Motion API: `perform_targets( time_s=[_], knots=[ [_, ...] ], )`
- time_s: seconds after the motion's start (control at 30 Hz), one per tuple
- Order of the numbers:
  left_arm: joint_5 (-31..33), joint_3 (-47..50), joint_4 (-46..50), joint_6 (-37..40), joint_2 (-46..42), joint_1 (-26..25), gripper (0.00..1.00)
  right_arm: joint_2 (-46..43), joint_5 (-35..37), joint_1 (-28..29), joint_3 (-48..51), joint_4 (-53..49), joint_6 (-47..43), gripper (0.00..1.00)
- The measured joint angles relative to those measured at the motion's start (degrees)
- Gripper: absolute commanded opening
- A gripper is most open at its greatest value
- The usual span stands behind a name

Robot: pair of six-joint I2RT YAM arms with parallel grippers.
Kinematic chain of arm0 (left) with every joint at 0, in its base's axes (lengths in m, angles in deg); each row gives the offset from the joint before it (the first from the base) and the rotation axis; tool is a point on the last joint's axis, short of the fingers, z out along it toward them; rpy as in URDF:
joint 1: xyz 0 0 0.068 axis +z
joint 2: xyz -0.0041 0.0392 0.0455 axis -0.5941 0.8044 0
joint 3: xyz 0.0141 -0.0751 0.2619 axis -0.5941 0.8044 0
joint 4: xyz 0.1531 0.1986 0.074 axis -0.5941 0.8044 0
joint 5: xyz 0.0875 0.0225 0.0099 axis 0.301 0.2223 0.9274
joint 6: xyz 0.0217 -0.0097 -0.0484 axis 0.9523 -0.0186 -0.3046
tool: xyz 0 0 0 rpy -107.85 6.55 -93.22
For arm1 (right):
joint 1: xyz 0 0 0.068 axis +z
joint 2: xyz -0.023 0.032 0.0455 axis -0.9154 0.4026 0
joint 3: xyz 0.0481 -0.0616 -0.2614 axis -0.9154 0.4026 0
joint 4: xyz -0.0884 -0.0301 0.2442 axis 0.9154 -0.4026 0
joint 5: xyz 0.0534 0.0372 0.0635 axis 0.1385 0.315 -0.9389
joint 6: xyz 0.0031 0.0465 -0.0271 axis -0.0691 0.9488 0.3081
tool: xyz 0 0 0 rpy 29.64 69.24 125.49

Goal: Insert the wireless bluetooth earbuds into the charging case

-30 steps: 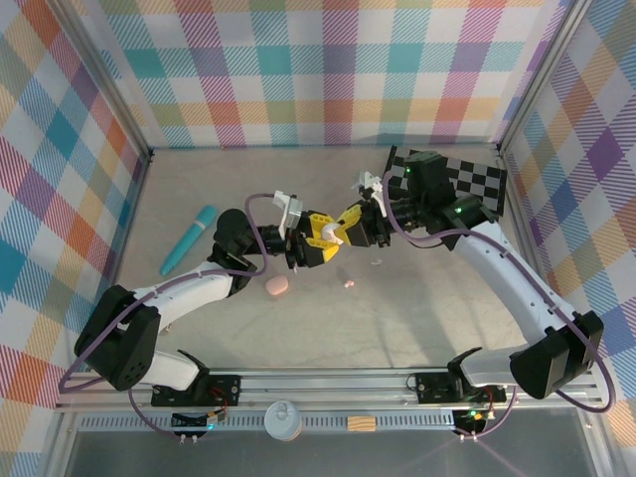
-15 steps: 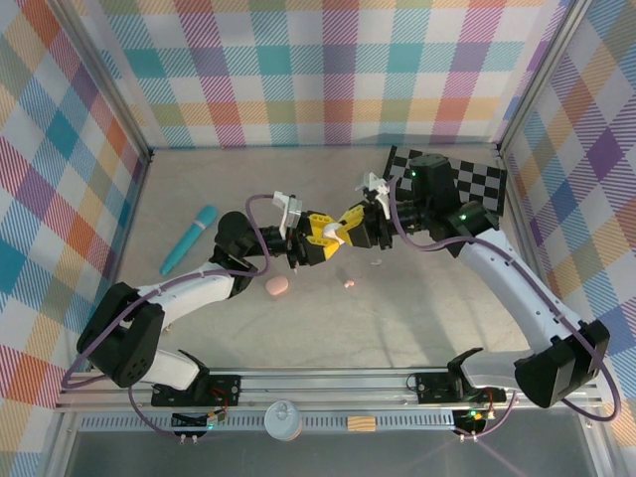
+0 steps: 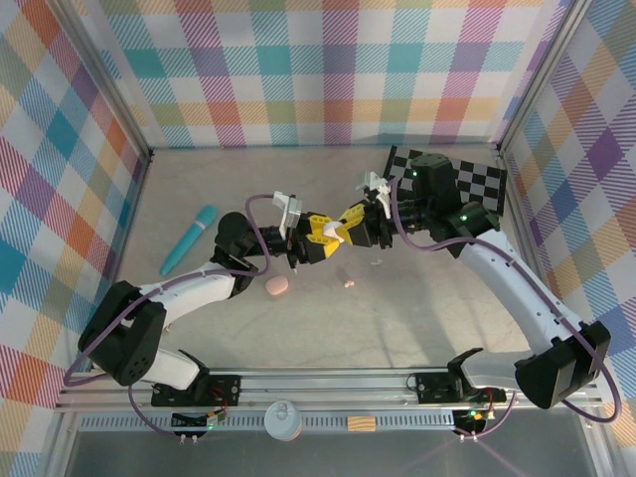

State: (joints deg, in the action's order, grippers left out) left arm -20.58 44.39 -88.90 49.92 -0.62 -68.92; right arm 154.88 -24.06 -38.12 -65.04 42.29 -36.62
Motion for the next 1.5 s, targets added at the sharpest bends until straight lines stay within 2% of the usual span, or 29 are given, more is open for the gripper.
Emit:
perform_targets(
  time_s=[0.27,0.43,0.6,0.67,0.97,1.5],
  knots=[
    [0.0,-0.1,-0.7,-0.7,1.2,0.0,0.41,1.2,-0.1,0.0,0.0,0.0,0.0,0.22],
    [-0.7,-0.1,-1.9,-1.8,1.2,0.0,0.27,1.2,-0.1,0.0,0.0,-0.1,0.0,0.23],
    [-1.4,-0.1,-2.4,-1.6,1.2,0.0,0.17,1.2,0.2,0.0,-0.1,-0.2,0.7,0.34],
    [-1.4,-0.1,-2.5,-1.3,1.2,0.0,0.16,1.2,0.9,0.0,-0.1,-0.2,1.4,0.43],
    [-0.2,0.4,-2.4,1.7,1.2,0.3,0.16,1.4,8.9,0.2,-0.3,2.5,6.1,0.62],
    [-0.4,2.1,-0.4,10.8,0.6,0.3,0.16,3.7,12.2,0.1,-2.7,4.7,12.6,0.73]
  ],
)
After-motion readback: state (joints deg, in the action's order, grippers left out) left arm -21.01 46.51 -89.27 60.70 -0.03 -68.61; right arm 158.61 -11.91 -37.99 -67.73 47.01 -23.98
